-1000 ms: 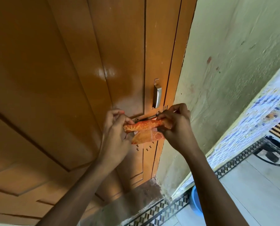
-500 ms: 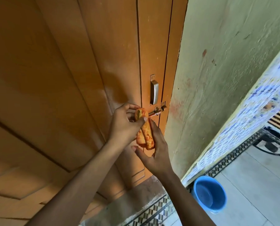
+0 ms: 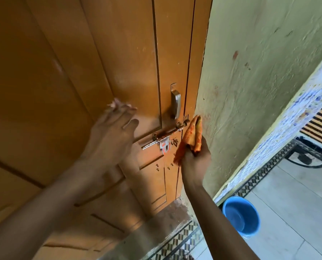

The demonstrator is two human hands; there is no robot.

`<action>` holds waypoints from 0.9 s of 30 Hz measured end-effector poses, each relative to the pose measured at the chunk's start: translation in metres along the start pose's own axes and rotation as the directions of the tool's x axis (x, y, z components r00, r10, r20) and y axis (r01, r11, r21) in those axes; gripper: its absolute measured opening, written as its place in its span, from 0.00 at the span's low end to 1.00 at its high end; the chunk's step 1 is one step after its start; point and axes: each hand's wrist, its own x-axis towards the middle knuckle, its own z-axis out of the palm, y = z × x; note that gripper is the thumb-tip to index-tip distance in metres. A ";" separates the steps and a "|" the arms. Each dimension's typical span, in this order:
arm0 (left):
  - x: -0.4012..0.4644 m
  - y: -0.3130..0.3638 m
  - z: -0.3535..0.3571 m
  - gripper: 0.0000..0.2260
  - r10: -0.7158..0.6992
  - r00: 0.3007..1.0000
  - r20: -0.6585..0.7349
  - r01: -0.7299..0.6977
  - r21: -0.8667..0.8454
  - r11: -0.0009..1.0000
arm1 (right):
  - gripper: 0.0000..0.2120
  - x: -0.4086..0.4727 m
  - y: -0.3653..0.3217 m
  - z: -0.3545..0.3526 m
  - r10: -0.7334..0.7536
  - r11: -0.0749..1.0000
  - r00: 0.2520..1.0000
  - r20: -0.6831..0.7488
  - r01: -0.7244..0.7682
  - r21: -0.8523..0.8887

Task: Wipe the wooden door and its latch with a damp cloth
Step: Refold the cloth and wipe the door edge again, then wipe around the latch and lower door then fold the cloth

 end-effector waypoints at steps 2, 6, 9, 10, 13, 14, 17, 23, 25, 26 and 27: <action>-0.001 -0.027 0.005 0.17 0.100 0.995 -0.016 -0.096 0.165 0.982 | 0.20 0.018 0.005 0.021 -0.030 0.997 0.999 -0.039 0.027 -0.069; -0.007 -0.058 0.028 0.22 0.218 0.974 -0.067 -0.181 0.353 0.918 | 0.31 0.019 0.021 0.069 0.052 0.984 0.998 0.048 -0.043 -0.176; -0.017 -0.055 0.046 0.28 0.149 0.986 -0.068 -0.109 0.403 0.909 | 0.34 -0.013 0.042 0.087 -0.066 0.986 0.991 0.116 0.082 -0.142; -0.021 -0.049 0.053 0.28 0.101 0.992 -0.080 -0.063 0.390 0.919 | 0.33 -0.017 0.051 0.087 -0.129 0.981 0.985 0.116 0.144 -0.129; -0.030 -0.029 0.075 0.30 0.027 0.995 -0.098 0.011 0.367 0.930 | 0.35 -0.001 0.074 0.081 -0.171 0.974 0.984 0.053 0.177 -0.143; -0.034 -0.027 0.082 0.30 0.022 0.994 -0.110 0.022 0.378 0.925 | 0.36 0.002 0.076 0.081 -0.151 0.978 0.988 0.029 0.154 -0.142; -0.041 -0.028 0.099 0.31 0.026 0.985 -0.172 0.056 0.455 0.889 | 0.37 -0.009 0.074 0.087 -0.207 0.964 0.975 0.082 0.218 -0.152; -0.042 -0.028 0.115 0.33 0.069 0.968 -0.241 0.075 0.540 0.838 | 0.37 -0.004 0.068 0.076 -0.274 0.929 0.959 0.073 0.284 -0.238; -0.042 -0.028 0.115 0.33 0.076 0.969 -0.235 0.068 0.550 0.832 | 0.36 -0.007 0.061 0.081 -0.281 0.926 0.955 0.092 0.295 -0.235; -0.042 -0.028 0.116 0.32 0.078 0.968 -0.237 0.069 0.556 0.828 | 0.36 -0.011 0.060 0.082 -0.290 0.916 0.949 0.127 0.314 -0.250; -0.042 -0.028 0.115 0.32 0.081 0.967 -0.240 0.071 0.563 0.823 | 0.35 -0.015 0.060 0.078 -0.296 0.902 0.940 0.168 0.333 -0.274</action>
